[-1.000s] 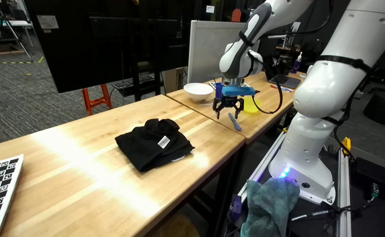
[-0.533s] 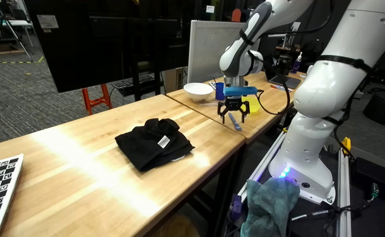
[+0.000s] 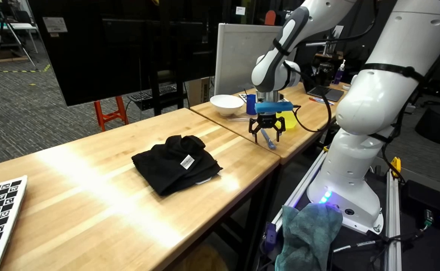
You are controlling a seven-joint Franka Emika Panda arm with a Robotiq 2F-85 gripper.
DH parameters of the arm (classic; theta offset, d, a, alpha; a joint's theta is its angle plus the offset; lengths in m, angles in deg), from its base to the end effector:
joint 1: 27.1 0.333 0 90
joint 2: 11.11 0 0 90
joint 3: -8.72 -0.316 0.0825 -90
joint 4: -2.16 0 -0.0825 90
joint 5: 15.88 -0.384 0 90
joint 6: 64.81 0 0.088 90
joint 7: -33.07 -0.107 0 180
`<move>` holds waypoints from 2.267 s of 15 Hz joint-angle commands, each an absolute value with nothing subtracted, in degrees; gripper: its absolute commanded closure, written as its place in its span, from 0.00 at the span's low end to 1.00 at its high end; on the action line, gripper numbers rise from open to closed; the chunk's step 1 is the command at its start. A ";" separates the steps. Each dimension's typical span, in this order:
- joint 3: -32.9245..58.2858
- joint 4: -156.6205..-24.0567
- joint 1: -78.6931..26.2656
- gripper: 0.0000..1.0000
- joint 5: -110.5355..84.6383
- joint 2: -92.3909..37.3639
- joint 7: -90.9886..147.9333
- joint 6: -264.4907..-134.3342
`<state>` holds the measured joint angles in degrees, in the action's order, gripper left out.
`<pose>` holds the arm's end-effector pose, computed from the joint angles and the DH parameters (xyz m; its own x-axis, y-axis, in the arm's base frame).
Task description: Move the blue object to the left.
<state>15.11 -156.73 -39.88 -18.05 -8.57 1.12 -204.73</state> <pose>0.3328 -0.1149 0.2061 0.5697 -0.7825 -0.2512 -0.7805 -0.6109 0.1329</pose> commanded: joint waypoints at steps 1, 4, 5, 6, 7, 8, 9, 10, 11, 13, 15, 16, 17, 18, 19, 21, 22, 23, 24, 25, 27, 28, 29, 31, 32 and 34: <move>16.42 -156.76 -39.48 0.00 -16.62 -12.14 2.14 -209.96; 16.67 -156.92 -39.51 0.00 -17.15 -13.21 5.03 -212.08; 16.74 -157.04 -39.49 0.00 -17.48 -13.54 6.10 -213.05; 16.88 -157.17 -39.48 0.25 -18.19 -13.82 7.70 -213.85; 17.04 -157.28 -39.48 0.26 -19.05 -14.12 9.47 -214.75; 17.18 -157.34 -39.46 0.29 -20.03 -14.14 11.35 -215.29; 17.34 -157.35 -39.44 0.32 -21.09 -14.10 13.10 -215.72; 17.53 -157.36 -39.44 0.38 -22.28 -13.94 14.96 -216.15; 17.66 -157.38 -39.40 0.41 -23.67 -13.86 16.87 -216.51; 18.06 -157.40 -39.44 0.51 -26.29 -13.43 20.58 -216.99; 18.94 -157.46 -39.56 0.54 -28.83 -13.14 23.19 -217.36; 19.40 -157.53 -39.53 0.56 -30.06 -13.02 23.74 -217.43; 19.89 -157.61 -39.53 0.60 -31.15 -12.86 24.58 -217.46; 20.38 -157.71 -39.52 0.63 -32.27 -12.81 25.34 -217.35; 20.85 -157.88 -39.51 0.67 -33.28 -12.63 26.20 -217.26; 21.51 -158.17 -39.58 0.74 -34.47 -12.24 27.23 -216.89; 21.84 -158.32 -39.62 0.78 -34.72 -11.95 27.63 -216.64; 22.05 -158.45 -39.70 0.83 -34.61 -11.52 27.61 -216.33; 22.19 -158.53 -39.74 0.87 -34.39 -11.29 27.58 -216.11; 22.22 -158.60 -39.75 0.92 -33.93 -11.02 27.15 -215.88; 22.16 -158.73 -39.76 0.98 -33.54 -10.57 26.61 -215.54; 21.97 -158.82 -39.84 0.98 -32.84 -10.29 25.85 -215.27; 21.70 -158.88 -39.87 0.99 -32.04 -9.91 24.81 -214.84; 20.99 -158.86 -40.03 0.96 -28.99 -9.02 21.76 -213.75; 20.48 -158.83 -40.16 0.96 -26.71 -8.23 19.47 -212.94; 18.95 -158.57 -40.28 0.96 -20.89 -6.48 13.57 -211.11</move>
